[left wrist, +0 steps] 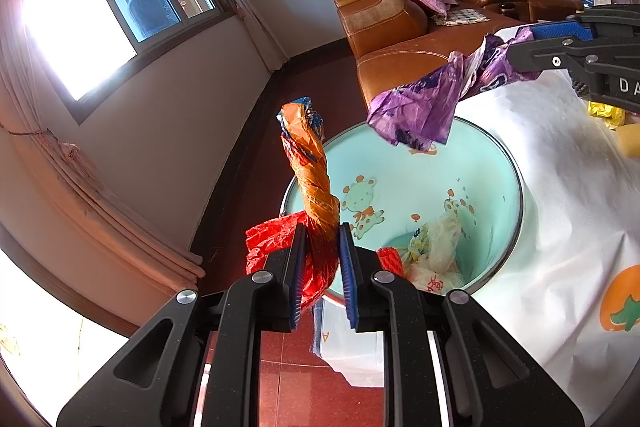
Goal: Collect trash
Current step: 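Open the left tool over the bin while the right tool releases the purple wrapper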
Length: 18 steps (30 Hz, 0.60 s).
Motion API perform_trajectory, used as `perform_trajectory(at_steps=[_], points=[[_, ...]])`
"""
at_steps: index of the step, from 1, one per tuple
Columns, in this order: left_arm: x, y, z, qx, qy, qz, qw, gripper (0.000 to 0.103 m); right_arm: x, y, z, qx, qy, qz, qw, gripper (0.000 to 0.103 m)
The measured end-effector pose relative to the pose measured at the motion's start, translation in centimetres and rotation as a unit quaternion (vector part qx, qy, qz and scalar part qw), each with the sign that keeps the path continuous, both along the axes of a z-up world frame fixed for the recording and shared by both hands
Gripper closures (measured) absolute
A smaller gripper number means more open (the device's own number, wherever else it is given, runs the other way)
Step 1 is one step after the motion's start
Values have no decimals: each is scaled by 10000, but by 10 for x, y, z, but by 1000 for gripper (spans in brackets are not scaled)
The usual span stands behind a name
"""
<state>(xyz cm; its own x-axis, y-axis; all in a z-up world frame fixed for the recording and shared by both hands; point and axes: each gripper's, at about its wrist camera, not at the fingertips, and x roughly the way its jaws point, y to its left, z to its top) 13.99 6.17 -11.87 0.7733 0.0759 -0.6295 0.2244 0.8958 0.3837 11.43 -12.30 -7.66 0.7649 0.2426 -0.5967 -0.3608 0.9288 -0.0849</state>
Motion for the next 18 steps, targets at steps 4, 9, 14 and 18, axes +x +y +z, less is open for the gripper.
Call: perform_trajectory(at_steps=[4,9,14,18], points=[[0,-1,0,-3,-36,-12,10000,72,2,4,-3,41,19,85,10000,63],[-1,1,1,-7,-116,37,9999,56,1,6,-8,17,88,117,9999,55],[-2,4,1,5,-164,95,9998,52,0,4,-5,43,79,54,9999,55],[-3,3,1,15,-185,86,9998,49,-2,3,-6,49,73,27,10000,54]])
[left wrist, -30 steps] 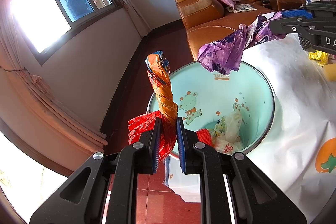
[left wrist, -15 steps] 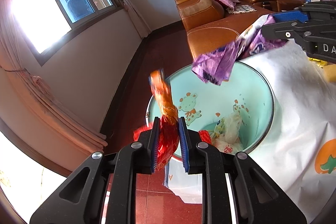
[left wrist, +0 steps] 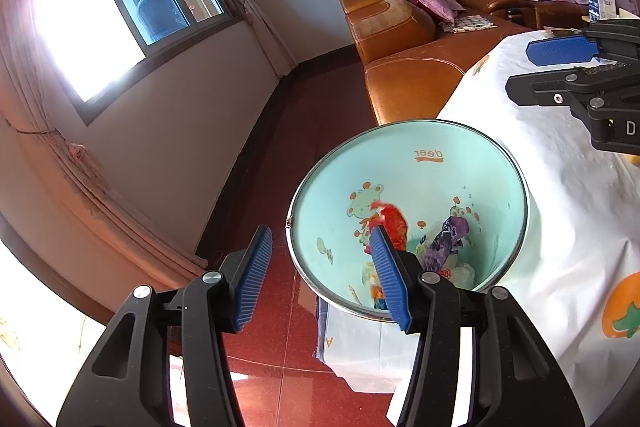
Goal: Collect trash
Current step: 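Open the left tool over the bin while the right tool releases the purple wrapper, then move both open tools back over the remaining trash on the table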
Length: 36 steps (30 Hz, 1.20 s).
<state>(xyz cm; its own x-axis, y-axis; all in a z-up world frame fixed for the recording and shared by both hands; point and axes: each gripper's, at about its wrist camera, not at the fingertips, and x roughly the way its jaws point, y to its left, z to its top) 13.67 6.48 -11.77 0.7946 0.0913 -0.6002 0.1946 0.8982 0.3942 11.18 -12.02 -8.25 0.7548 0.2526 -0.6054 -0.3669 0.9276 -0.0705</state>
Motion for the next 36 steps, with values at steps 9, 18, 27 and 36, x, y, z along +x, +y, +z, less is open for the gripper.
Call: perform_trajectory(at_steps=[9,18,27,36], points=[[-1,3,-1,19,-12,-12,10000,47,-3,1,-1,-32,-7,-11,10000,54],[-1,3,0,15,-18,-18,10000,47,-6,1,-1,-46,-12,-21,10000,54],[-1,2,2,0,-34,-13,10000,47,-11,-2,3,-13,-50,-47,10000,54],[-7,-2,7,5,-105,-31,9999,38,-17,-10,4,61,-53,-144,9999,50]])
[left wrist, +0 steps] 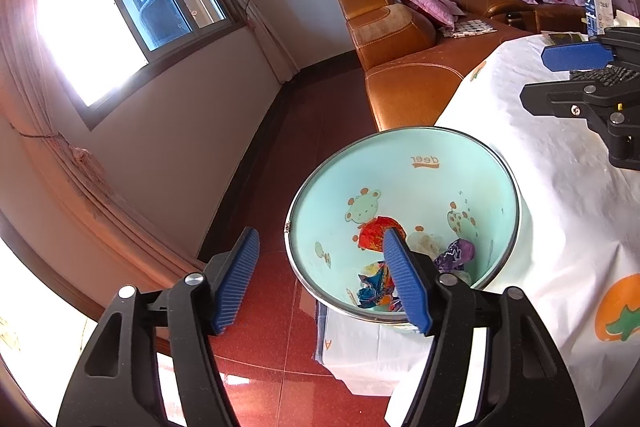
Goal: Collect trash
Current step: 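Move both open tools back over the remaining trash on the table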
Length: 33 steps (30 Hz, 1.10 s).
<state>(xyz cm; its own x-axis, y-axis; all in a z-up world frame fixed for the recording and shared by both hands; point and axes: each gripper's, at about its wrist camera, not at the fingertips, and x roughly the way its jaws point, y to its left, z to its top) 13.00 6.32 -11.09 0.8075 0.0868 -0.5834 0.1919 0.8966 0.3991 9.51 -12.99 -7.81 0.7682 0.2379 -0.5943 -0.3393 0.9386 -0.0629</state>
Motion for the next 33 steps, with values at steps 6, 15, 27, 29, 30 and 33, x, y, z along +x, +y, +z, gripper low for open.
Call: perform_trajectory(at_steps=[6,15,27,29,30,33], points=[[-3,-7,-2,-156,81,-95,9998,38,-9,-9,1,72,-5,-113,9999,48],[-19,-48,-10,-517,343,-554,9965,38,-60,-65,13,191,-96,-601,9980,43],[-51,-143,-8,-487,390,-1625,9847,34,-154,-209,5,628,-123,-2253,9722,38],[-54,-158,-6,-480,379,-1770,9823,34,-164,-228,-1,696,-81,-2474,9664,37],[-54,-164,-5,-475,376,-1818,9815,33,-167,-234,-2,694,-60,-2548,9645,37],[-54,-186,-3,-467,362,-1954,9789,31,-177,-252,-12,724,5,-2797,9573,36]])
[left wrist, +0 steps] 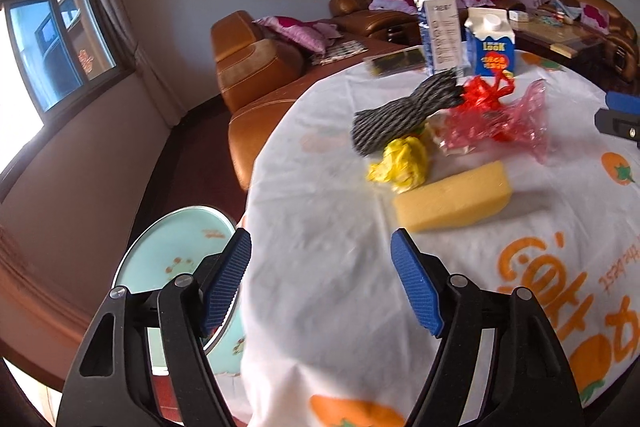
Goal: Collect trash
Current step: 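Move both open tools back over the remaining trash on the table, then grasp the yellow sponge with the left tool while the right tool grasps the pink plastic bag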
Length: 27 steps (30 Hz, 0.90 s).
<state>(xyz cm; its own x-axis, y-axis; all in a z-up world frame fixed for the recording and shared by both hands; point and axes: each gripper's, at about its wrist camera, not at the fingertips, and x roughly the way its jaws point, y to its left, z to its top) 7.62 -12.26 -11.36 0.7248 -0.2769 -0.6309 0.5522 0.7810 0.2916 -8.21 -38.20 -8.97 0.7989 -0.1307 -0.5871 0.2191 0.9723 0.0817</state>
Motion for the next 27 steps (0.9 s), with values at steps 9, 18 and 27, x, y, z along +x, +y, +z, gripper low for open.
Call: perform_trajectory(at_steps=[9,18,27], points=[[-22,-56,-7,144,-68,-514,9986,23,-22,-31,-12,213,-66,-416,9989,33],[7,-44,-13,96,91,-21,9999,23,-26,-35,-17,290,-109,-466,9984,32],[14,-60,-37,165,549,-333,9978,40,-24,-32,-19,262,-32,-457,9986,29]])
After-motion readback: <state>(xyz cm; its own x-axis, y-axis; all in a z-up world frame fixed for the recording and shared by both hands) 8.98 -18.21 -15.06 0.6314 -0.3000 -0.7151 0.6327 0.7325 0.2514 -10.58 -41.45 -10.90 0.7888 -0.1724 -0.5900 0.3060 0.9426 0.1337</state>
